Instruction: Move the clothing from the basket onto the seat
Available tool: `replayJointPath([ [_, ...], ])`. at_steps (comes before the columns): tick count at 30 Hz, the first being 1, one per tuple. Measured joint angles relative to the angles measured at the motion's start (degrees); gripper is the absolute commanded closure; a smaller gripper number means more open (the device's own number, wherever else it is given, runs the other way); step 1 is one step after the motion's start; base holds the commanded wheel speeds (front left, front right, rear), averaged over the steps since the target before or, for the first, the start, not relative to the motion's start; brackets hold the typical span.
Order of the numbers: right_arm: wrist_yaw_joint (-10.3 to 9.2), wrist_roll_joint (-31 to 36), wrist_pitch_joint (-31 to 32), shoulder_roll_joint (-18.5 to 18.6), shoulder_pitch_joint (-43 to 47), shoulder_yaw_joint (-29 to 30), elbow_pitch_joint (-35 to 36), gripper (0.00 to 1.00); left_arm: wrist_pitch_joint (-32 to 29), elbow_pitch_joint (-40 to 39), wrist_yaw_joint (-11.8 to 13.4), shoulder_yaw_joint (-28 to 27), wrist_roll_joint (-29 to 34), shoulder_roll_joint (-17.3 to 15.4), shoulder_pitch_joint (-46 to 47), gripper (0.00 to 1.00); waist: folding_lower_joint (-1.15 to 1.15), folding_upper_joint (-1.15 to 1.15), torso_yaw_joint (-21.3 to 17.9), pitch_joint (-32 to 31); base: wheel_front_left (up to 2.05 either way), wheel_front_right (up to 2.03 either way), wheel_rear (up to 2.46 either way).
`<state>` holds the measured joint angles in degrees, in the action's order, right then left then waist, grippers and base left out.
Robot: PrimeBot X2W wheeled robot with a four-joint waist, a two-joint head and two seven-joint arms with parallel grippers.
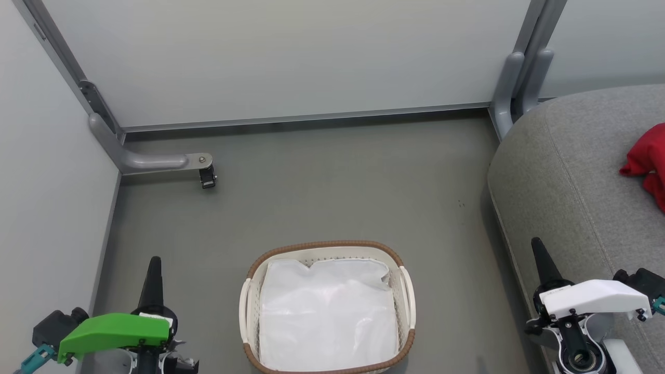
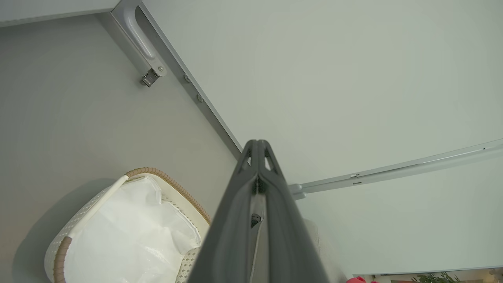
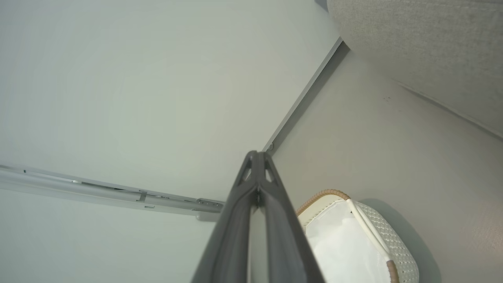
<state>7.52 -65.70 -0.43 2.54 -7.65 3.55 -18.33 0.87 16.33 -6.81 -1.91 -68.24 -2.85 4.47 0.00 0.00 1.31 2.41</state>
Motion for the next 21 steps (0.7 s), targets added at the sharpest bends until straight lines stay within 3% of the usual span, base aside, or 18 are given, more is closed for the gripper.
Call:
replayJointPath([
  [21,0.00,-10.9,3.0,0.1,0.3,1.3,1.7,1.00,-2.9,-1.0,-0.2,-1.8,-10.1,0.0,0.4,1.00,0.00,0.00,-0.5,-0.8,0.00,0.00,0.00],
])
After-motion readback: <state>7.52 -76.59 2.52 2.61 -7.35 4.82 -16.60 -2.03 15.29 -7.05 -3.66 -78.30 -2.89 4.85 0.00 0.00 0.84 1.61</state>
